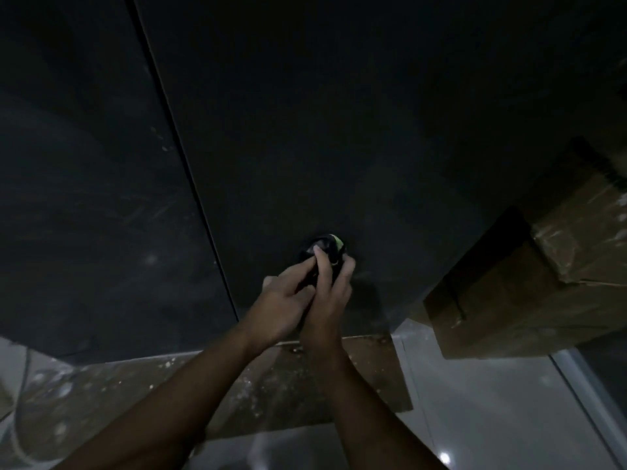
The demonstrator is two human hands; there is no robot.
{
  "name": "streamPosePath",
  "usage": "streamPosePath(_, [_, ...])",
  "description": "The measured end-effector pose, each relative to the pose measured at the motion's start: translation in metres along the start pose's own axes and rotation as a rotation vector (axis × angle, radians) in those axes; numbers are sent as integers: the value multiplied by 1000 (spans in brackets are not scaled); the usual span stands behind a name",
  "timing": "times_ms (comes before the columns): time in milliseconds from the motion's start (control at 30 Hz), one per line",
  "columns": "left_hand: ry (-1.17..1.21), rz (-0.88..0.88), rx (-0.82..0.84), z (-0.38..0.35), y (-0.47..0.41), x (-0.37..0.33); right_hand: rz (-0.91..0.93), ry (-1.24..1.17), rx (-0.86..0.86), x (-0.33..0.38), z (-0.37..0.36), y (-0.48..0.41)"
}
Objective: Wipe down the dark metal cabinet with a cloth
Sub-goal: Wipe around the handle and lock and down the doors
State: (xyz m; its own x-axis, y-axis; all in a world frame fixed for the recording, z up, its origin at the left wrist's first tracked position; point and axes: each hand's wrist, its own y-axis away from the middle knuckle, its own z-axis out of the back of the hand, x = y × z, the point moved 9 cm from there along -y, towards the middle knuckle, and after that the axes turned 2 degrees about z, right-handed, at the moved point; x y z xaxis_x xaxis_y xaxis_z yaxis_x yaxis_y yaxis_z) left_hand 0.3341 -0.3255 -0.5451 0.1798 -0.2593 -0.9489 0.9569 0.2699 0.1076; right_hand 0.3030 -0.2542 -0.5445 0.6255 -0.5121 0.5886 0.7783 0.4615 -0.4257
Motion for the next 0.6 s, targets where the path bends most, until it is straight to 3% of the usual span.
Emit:
streamPosePath(133, [-714, -375, -101, 4, -1, -17, -41, 20, -143, -48, -1, -6])
streamPosePath(200, [-871, -422, -161, 3, -8, -21, -97, 52, -178, -77, 2, -2])
streamPosePath(400, [-945, -382, -190, -24, -30, -12, -637, -248, -503, -206, 35, 24])
streamPosePath(500, [-945, -360, -154, -35, -38, -4, -736, -402, -586, -247, 43, 29])
streamPosePath(600, [-967, -388, -131, -47, -37, -2, -768, -443, -693, -241, 40, 33])
